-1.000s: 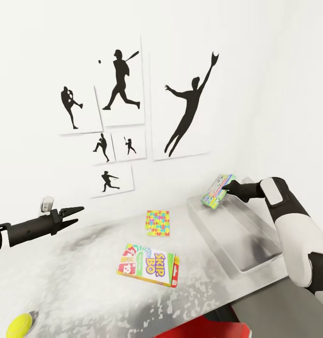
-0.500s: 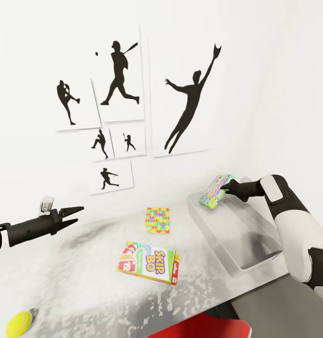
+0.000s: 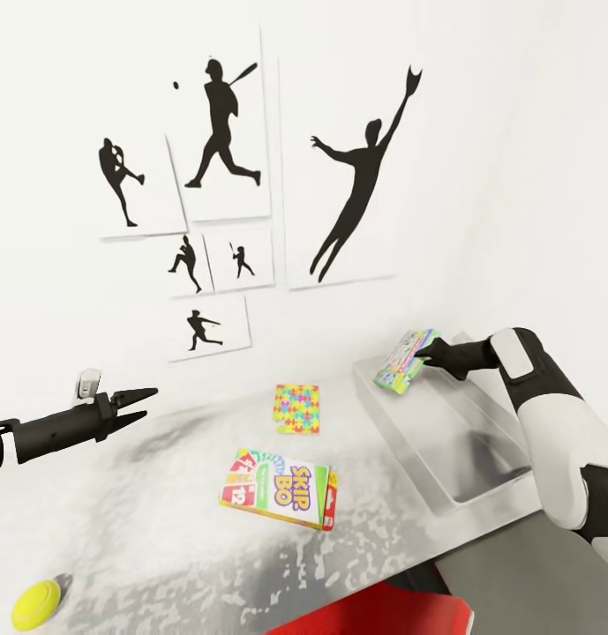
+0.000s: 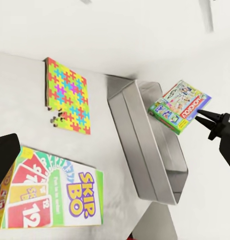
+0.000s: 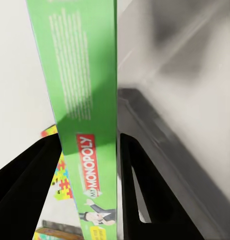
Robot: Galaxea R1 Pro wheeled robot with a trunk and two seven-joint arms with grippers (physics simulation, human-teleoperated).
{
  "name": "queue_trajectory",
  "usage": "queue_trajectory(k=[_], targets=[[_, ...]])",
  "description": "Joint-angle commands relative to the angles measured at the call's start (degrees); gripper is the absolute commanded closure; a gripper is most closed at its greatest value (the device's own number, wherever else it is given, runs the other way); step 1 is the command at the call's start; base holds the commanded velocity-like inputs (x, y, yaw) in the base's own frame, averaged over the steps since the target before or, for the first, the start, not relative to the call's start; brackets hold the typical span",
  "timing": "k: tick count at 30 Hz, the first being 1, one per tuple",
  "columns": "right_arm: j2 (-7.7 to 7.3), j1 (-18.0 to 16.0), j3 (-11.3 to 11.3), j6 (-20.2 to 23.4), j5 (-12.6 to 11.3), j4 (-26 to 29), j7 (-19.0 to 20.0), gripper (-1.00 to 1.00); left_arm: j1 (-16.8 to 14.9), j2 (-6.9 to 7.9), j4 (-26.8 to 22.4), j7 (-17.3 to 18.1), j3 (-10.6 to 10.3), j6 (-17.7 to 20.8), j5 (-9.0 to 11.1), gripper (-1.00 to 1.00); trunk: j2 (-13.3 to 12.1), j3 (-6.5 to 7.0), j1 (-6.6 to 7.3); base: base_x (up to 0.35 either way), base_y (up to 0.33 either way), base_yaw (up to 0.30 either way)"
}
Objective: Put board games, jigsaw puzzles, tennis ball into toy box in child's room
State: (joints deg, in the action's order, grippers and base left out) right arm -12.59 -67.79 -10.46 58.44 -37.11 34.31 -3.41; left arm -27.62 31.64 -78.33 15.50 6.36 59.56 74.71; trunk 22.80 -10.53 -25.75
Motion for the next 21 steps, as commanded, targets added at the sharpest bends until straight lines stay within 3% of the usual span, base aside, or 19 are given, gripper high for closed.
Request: queue_trajectory(k=[1,21], targets=[[-0.05,-0.06,-0.16,0.36,-0.43,0.04,-0.37,1.0,-0.06,0.0,0.02,0.57,0.05,0.21,-0.53,-1.0,0.13,-0.22,-0.03,0.0,0.0,0.0],[-0.65,-0.5,-0.26,0.78,-0.5,-0.03,-0.29,1.0,-0.06,0.07,0.02,0.67,0.14,0.23,-0.53,-1.0,0.13,-2.1,-0.03,0.0,0.0,0.0]])
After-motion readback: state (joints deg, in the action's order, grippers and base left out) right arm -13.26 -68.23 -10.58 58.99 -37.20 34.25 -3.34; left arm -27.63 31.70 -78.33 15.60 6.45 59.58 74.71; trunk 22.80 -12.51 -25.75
